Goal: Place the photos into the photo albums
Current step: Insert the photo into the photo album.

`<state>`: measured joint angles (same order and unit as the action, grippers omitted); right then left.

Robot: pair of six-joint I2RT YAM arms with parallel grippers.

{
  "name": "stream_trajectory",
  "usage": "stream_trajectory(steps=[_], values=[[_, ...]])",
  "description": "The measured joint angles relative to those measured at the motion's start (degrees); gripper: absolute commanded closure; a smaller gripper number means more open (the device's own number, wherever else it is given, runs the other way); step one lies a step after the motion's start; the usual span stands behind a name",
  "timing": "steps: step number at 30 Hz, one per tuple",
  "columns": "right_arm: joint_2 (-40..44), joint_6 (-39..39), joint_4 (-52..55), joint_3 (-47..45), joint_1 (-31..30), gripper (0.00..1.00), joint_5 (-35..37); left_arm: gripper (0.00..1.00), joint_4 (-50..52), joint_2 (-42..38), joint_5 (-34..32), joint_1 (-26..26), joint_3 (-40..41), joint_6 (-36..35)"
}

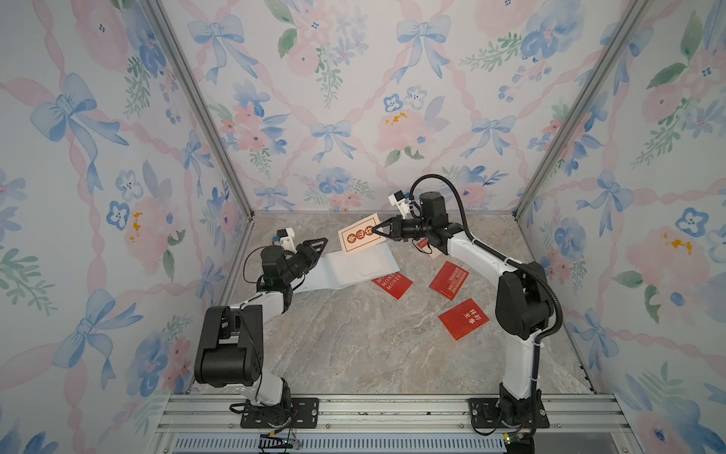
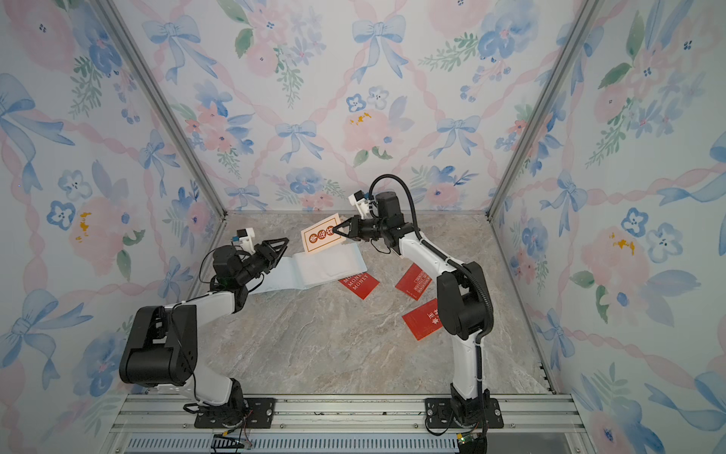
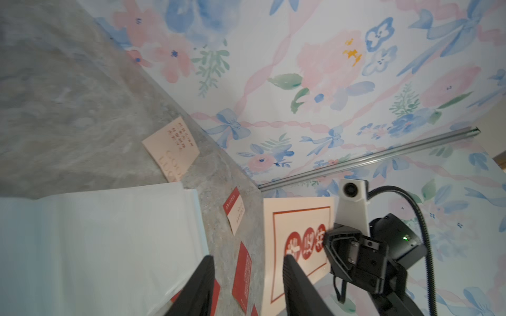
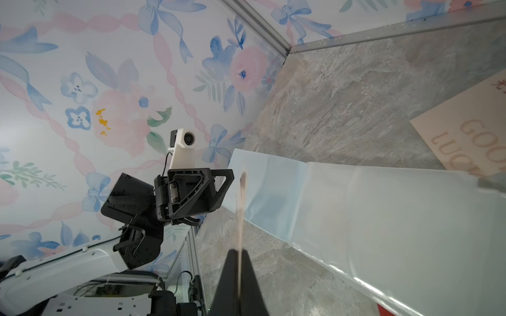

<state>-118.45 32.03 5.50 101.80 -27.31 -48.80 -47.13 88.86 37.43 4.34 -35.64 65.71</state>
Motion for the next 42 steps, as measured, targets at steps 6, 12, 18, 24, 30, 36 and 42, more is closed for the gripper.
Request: stream_trajectory(steps=[6,12,18,24,30,36,42], values=[[-9.18,-4.48,8.41,8.52,-3.72,1.00,0.96,0.57,7.52,-1.64,-0.68,5.86,3.91,-6.01],[-20.26,-3.02,10.80,15.23,-5.49,1.00,1.88,0.67,21.97,-0.81,-7.23,7.30,-0.39,-15.28],[-25.09,-3.06,14.99,20.09,-5.79,1.00,4.81,0.67,31.32,2.51,-15.67,7.61,-4.79,-21.64],[-25.16,-5.22,19.34,23.06,-5.64,1.00,8.81,0.70,34.91,7.21,-19.10,7.98,-5.49,-24.61],[-25.24,-8.68,26.80,28.30,-6.05,1.00,14.25,0.71,35.04,8.09,-20.74,8.09,-5.73,-25.83],[-25.27,-11.13,31.15,32.37,-7.37,1.00,19.04,0.72,35.04,8.07,-21.81,8.13,-5.70,-26.75],[-26.56,-11.74,33.48,33.66,-9.60,1.00,21.88,0.72,35.04,8.07,-21.81,8.13,-5.70,-27.02]])
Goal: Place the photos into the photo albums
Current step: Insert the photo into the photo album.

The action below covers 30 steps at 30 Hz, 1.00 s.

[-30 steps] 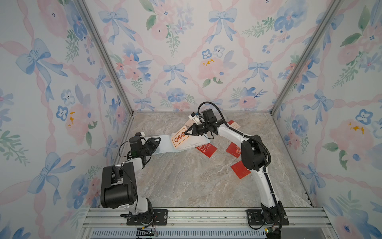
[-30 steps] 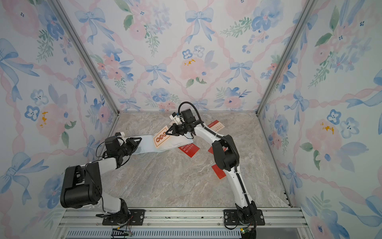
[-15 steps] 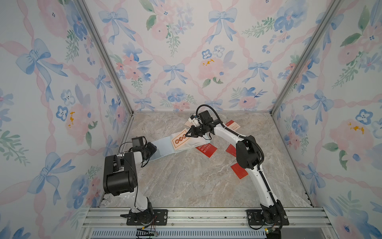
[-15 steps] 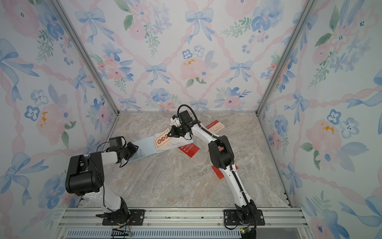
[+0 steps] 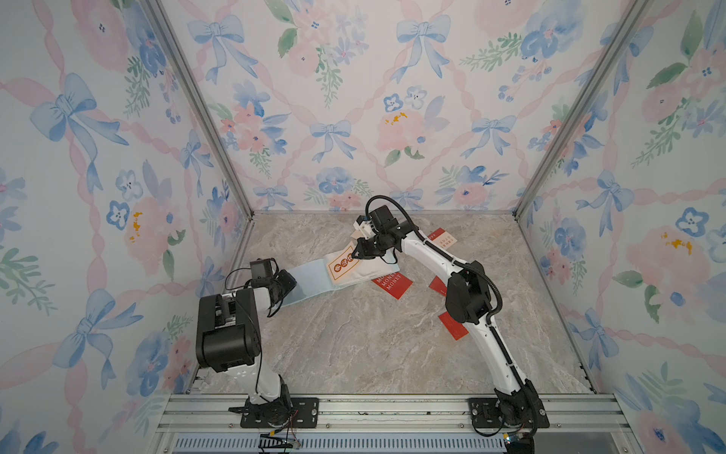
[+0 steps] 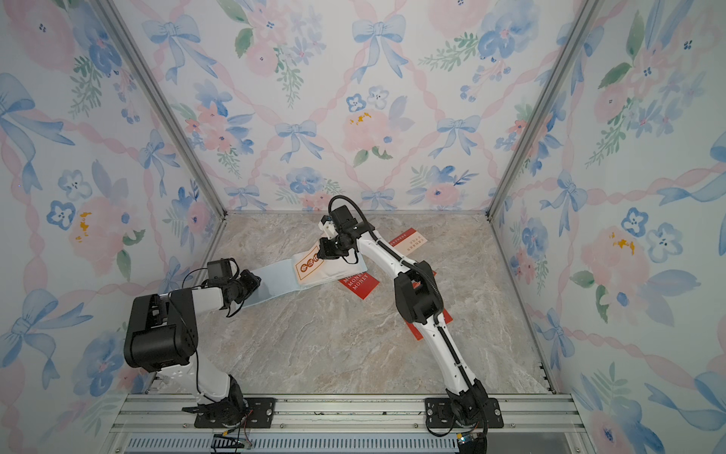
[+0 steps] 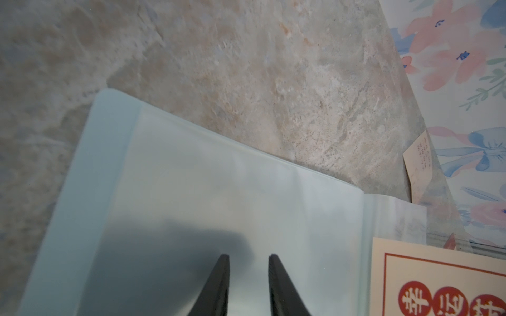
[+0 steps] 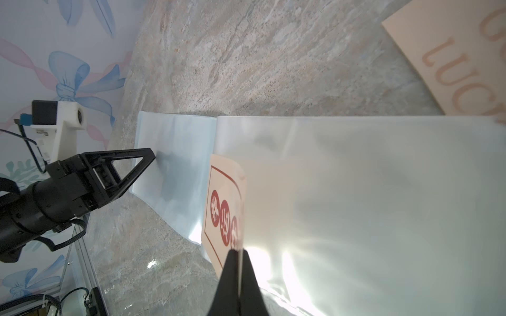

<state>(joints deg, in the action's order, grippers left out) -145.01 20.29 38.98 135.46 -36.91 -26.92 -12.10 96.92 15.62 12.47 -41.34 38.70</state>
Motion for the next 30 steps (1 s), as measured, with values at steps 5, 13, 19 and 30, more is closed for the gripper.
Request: stream_trajectory(steps=[5,13,19,30], values=[[-1.64,0.04,0.96,0.94,-1.11,1.00,1.33,0.72,0.07,-0.46,0.00,0.00,0.22,-0.17],[-1.70,0.24,1.05,1.66,-1.46,1.00,3.28,0.72,0.98,-1.53,0.02,0.00,0.39,-0.17],[-1.70,1.16,0.59,1.66,-1.46,1.00,4.11,0.72,1.51,-2.27,0.02,0.00,0.79,-0.17],[-2.89,5.97,-4.09,1.68,-2.84,1.00,2.38,0.72,1.53,-2.27,0.02,0.11,0.96,-0.17]])
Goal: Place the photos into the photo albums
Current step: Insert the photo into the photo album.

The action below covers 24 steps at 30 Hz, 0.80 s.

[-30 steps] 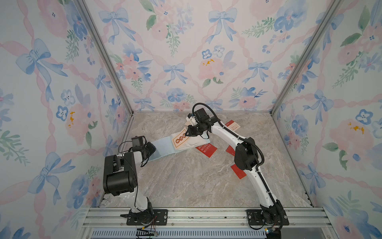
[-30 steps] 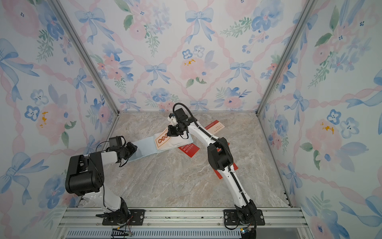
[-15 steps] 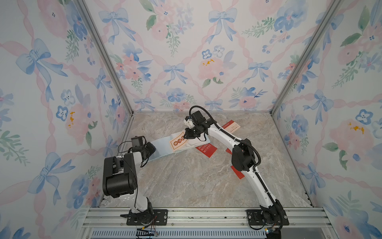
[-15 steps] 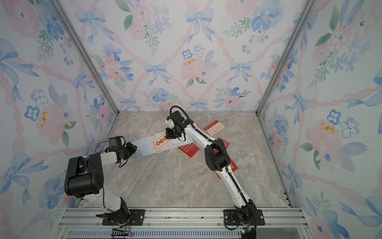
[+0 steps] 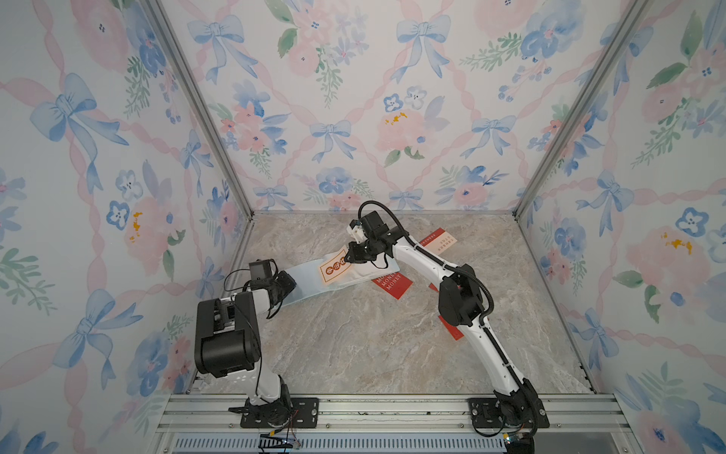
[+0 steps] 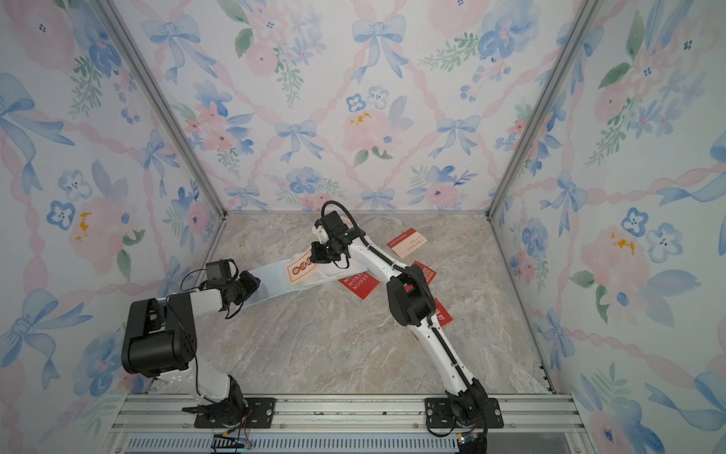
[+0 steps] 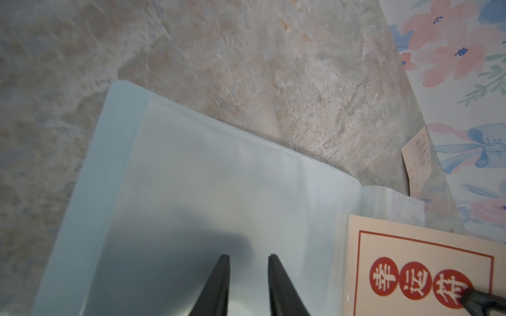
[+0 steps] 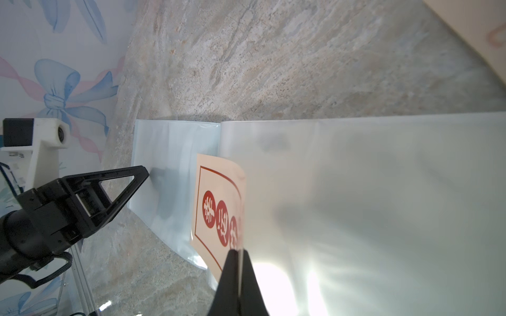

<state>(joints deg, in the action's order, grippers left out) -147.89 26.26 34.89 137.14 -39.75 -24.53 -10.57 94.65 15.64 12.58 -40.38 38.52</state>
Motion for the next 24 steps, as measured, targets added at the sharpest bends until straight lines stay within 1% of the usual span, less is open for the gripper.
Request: stream_trajectory(steps=[8,15,24], values=[[-2.40,3.32,-3.17,0.00,-1.18,1.00,-1.38,0.72,0.00,0.00,0.00,0.02,0.00,0.00],[-2.43,3.08,-3.76,-0.15,-1.73,1.00,-2.14,0.72,0.04,-0.74,0.02,0.15,0.00,0.02],[3.89,0.04,-1.40,-6.23,-1.66,1.00,2.34,0.72,0.02,-1.09,0.02,0.55,0.02,0.02]])
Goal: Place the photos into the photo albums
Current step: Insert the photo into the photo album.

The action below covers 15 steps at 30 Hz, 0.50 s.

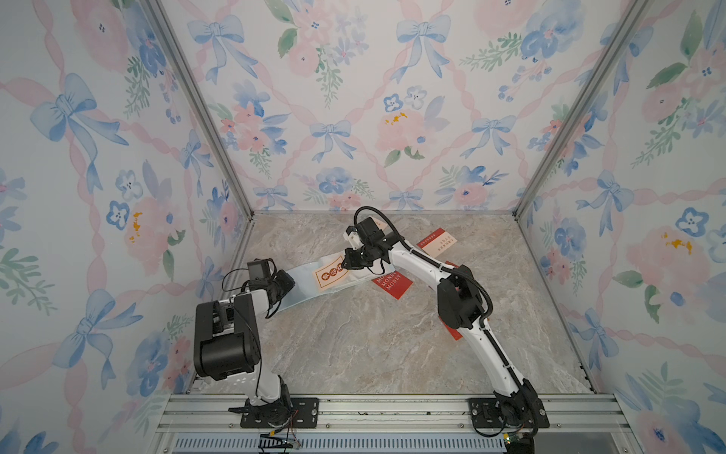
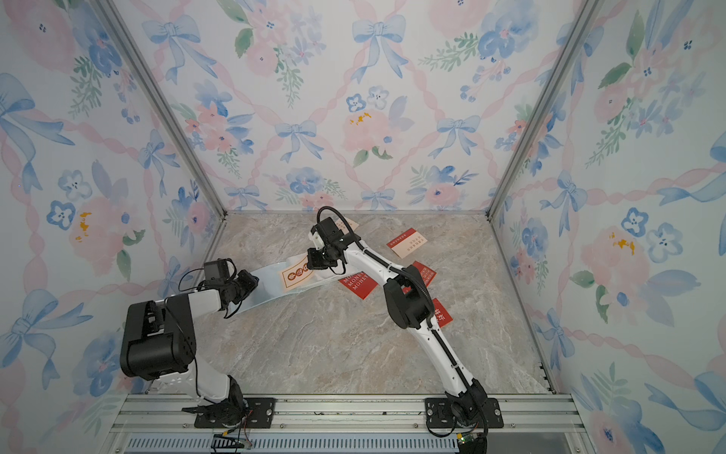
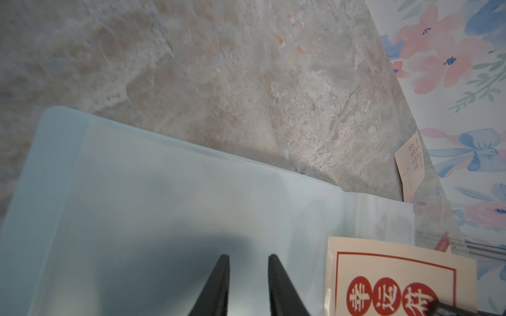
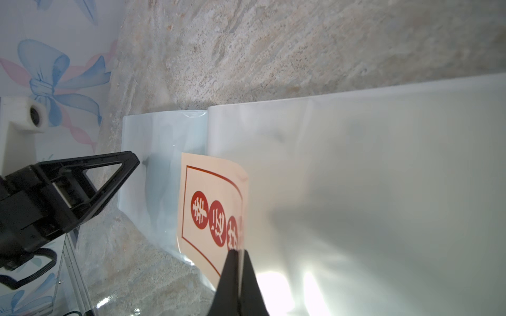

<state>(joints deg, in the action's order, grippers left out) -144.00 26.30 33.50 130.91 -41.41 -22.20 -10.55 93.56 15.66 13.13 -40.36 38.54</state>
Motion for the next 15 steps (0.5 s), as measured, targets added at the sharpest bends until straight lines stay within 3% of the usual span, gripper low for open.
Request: stream_trajectory(steps=[15], values=[[-1.11,2.01,-0.90,1.97,-0.33,1.00,-2.08,0.73,0.00,0.00,0.02,0.00,0.00,-0.02]])
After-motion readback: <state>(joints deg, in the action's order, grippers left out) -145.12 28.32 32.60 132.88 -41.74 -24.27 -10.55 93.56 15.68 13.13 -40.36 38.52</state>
